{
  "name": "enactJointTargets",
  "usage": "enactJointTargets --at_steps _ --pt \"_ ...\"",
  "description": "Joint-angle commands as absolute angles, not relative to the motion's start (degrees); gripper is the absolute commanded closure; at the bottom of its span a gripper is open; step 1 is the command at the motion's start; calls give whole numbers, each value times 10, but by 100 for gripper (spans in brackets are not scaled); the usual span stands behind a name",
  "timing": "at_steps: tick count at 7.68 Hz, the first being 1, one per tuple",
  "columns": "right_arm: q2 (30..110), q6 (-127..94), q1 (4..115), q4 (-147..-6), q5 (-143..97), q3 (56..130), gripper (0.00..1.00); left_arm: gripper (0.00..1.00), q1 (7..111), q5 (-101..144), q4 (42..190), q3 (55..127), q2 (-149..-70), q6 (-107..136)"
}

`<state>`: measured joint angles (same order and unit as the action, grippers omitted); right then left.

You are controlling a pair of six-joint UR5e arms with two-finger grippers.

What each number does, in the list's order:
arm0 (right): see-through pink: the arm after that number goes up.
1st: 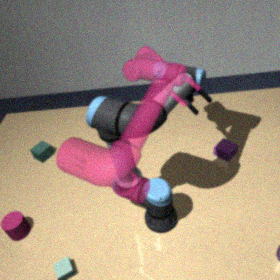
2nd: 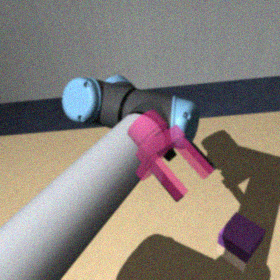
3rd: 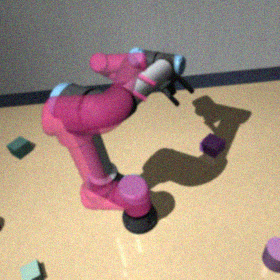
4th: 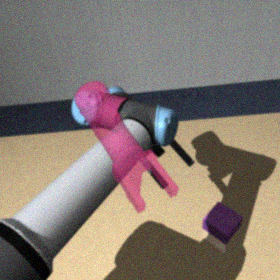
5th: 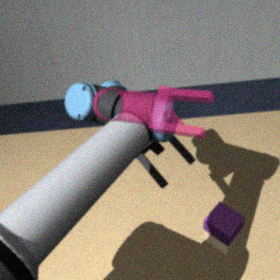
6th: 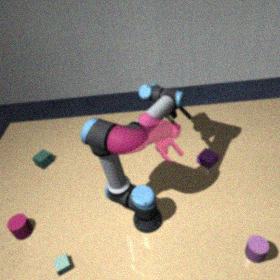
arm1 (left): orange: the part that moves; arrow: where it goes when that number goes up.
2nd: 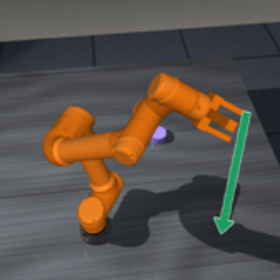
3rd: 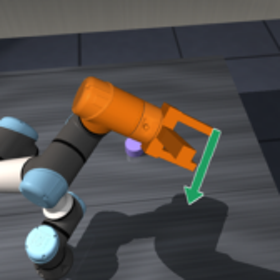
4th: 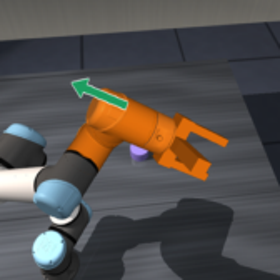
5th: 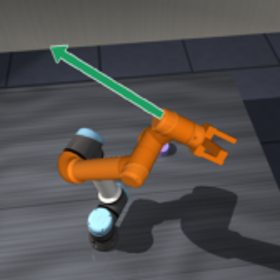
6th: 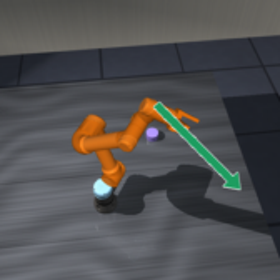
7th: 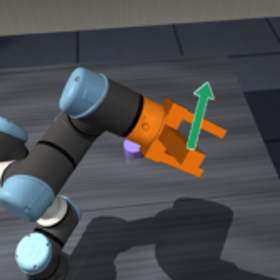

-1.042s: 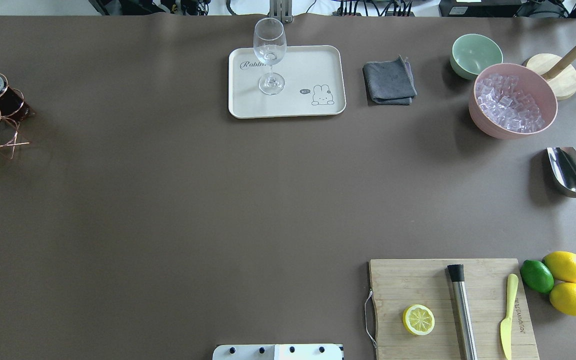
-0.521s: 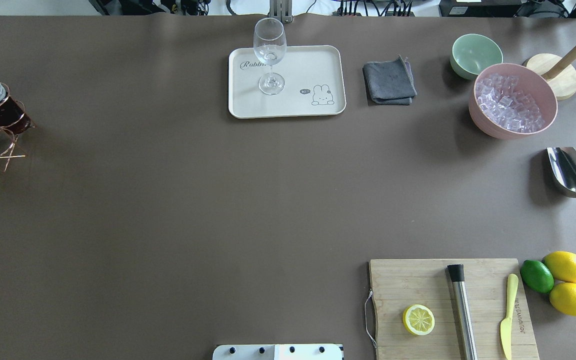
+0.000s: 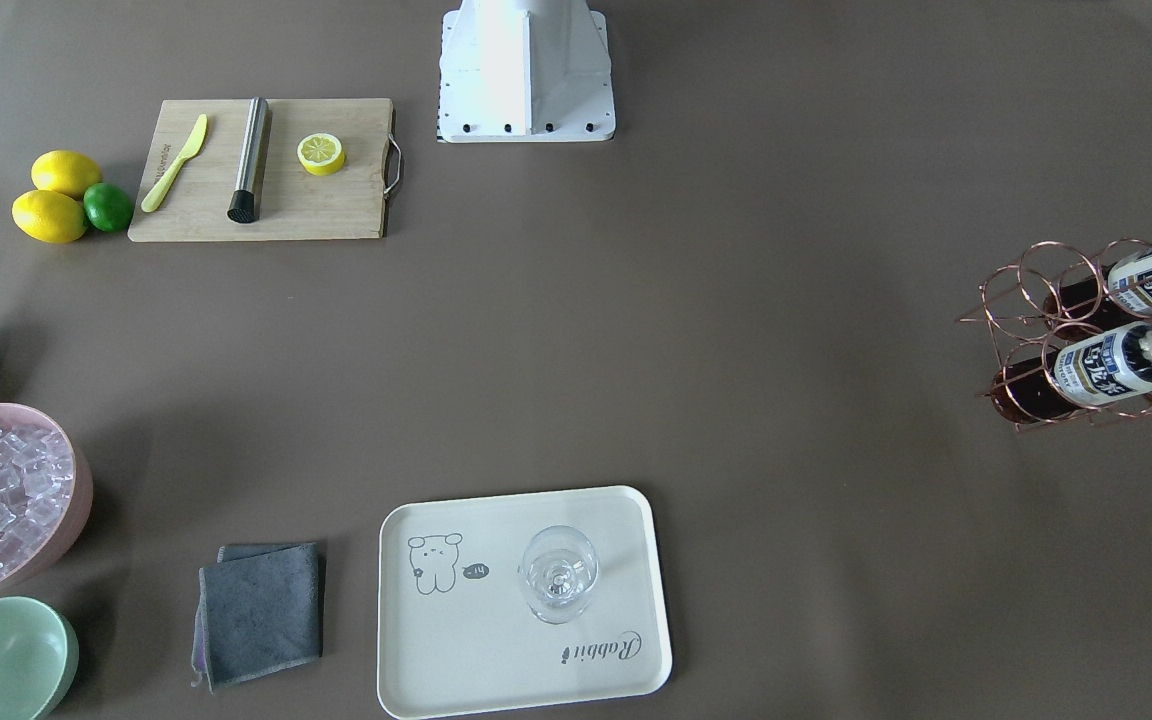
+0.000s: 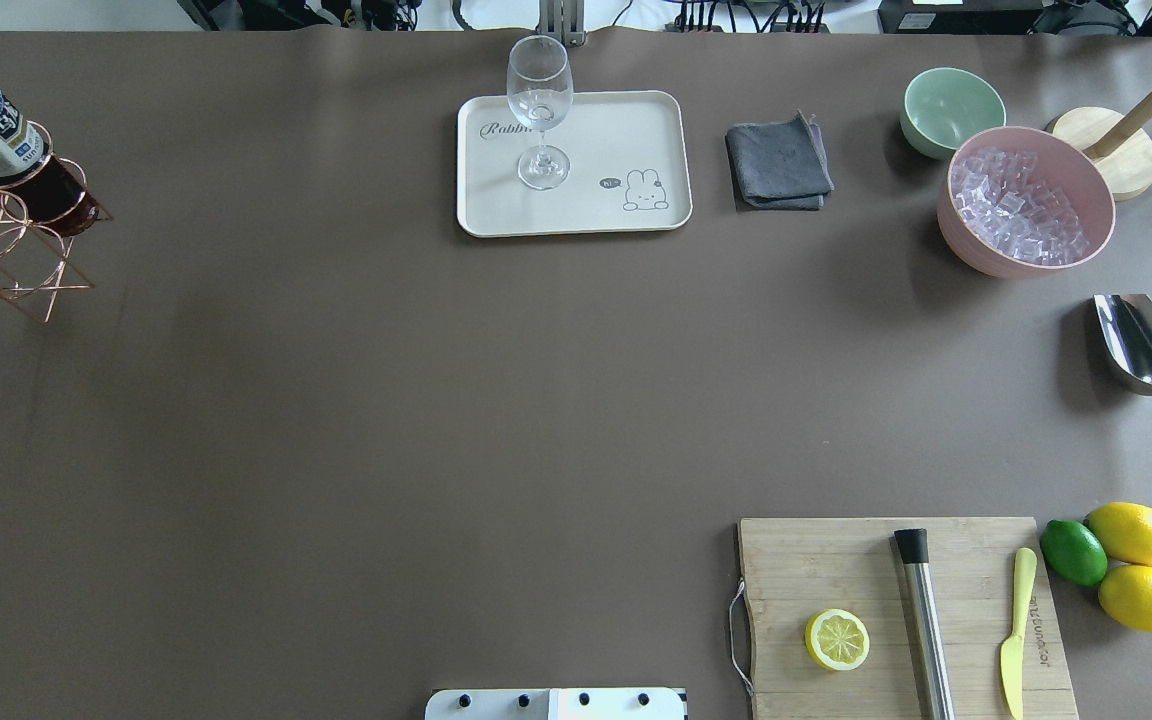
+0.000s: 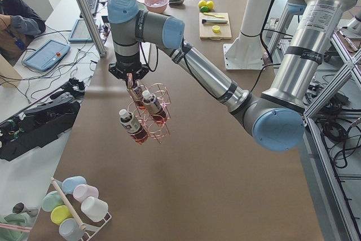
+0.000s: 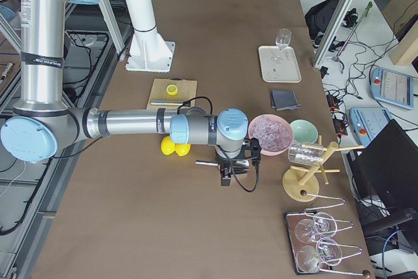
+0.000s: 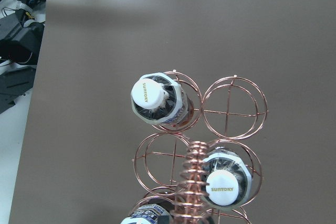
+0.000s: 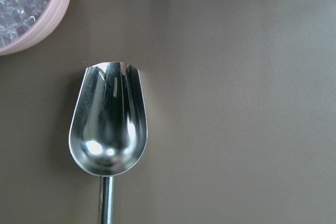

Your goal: Take tea from basket to plate

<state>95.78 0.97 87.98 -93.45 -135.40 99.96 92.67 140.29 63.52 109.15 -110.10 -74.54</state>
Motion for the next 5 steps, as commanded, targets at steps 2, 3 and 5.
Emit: enactJointTargets --at_steps 2,3,5 --pt "955 10 867 -934 -1350 998 0 100 921 1411 633 1135 -1104 -689" --pt "955 10 867 -935 -1350 998 0 100 899 1418 631 1152 -1104 -679" --pt "956 9 867 -935 -1350 998 0 100 815 1418 634 1151 -1126 -628"
